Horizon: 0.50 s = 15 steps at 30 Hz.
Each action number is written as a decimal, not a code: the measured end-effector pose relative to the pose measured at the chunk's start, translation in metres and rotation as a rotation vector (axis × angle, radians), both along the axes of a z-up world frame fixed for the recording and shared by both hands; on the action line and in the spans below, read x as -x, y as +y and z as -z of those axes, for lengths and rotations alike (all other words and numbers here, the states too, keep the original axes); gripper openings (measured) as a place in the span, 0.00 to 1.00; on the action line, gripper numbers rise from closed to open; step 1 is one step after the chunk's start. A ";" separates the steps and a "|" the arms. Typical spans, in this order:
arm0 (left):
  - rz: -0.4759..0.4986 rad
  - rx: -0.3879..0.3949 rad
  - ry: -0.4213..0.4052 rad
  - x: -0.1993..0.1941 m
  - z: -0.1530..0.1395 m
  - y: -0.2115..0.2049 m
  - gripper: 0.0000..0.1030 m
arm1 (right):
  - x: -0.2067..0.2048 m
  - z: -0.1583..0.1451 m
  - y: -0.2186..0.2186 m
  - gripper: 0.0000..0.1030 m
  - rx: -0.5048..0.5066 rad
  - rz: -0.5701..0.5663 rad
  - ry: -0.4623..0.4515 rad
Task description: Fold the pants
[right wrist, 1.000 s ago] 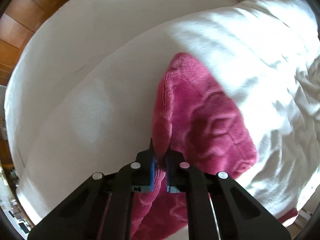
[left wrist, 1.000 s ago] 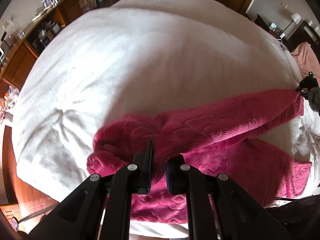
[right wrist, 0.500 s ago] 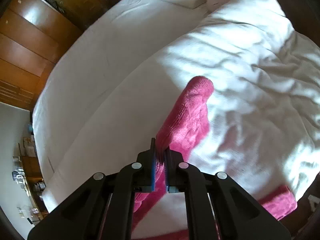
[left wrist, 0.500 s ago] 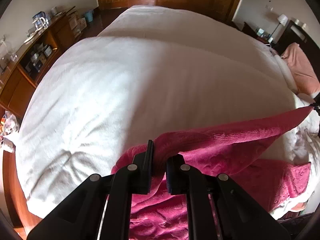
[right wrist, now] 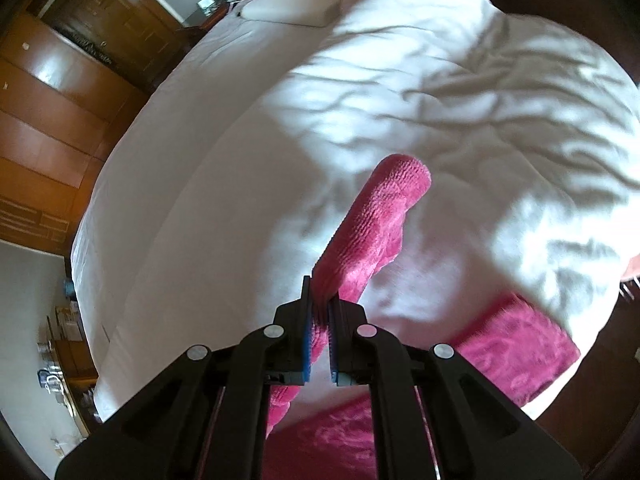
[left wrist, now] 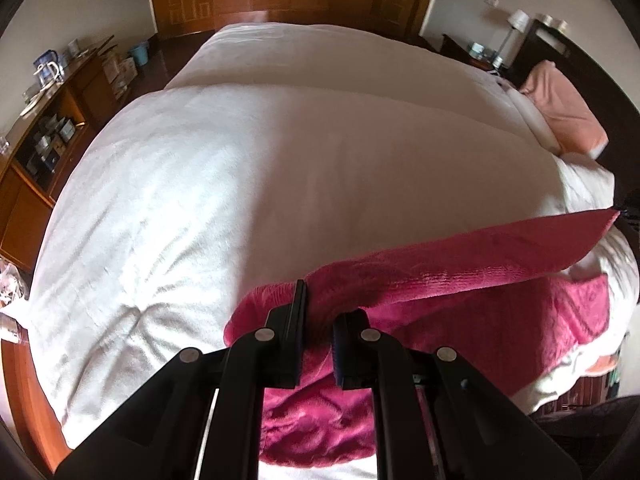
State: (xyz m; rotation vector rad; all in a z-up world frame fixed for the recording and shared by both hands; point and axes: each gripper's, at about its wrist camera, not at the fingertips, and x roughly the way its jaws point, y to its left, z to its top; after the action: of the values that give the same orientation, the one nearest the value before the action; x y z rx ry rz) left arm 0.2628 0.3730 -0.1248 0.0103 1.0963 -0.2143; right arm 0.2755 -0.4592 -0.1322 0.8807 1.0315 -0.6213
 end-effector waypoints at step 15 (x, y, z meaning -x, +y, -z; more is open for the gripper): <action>-0.022 -0.073 0.080 0.095 0.032 -0.010 0.10 | 0.119 0.021 -0.005 0.06 -0.072 -0.011 -0.066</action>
State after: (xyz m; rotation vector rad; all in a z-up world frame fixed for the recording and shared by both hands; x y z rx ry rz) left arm 0.1675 0.3628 -0.1570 0.0551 1.1835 -0.1566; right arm 0.1564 -0.4639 -0.1535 0.9523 1.0035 -0.5454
